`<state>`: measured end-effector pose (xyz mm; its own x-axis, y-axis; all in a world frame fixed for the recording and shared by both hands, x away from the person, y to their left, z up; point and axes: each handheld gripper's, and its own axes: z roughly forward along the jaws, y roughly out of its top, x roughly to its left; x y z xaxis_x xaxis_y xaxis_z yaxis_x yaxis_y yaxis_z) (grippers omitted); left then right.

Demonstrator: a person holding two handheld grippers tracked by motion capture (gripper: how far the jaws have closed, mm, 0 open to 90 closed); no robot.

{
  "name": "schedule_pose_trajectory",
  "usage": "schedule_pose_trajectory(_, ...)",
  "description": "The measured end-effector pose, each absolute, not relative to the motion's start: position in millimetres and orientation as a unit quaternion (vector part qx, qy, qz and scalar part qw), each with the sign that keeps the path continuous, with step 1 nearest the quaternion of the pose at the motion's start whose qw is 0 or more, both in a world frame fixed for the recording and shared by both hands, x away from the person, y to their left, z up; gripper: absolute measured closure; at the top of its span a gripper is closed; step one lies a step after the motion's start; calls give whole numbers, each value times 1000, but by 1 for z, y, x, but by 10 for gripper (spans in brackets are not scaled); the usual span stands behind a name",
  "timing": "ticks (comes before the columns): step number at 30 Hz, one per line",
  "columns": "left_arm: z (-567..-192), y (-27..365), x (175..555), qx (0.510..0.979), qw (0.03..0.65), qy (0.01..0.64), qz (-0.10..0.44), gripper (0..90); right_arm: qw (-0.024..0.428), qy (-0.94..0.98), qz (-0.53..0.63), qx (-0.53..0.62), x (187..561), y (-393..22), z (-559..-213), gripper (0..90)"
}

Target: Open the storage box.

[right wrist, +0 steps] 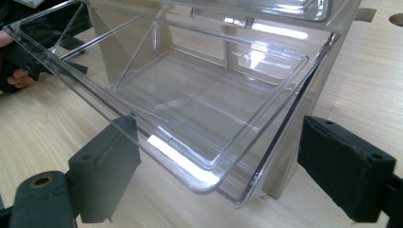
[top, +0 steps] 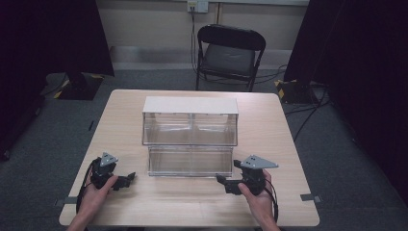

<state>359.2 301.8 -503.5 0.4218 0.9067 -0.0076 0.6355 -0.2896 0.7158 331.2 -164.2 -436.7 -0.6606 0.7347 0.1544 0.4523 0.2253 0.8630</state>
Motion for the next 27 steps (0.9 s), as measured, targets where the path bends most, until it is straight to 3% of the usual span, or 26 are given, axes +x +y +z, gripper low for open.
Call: schedule_pose_trajectory(27,-503,302,359,777,329,496,206,3,144,768,496,380,333,-166,-430,133)
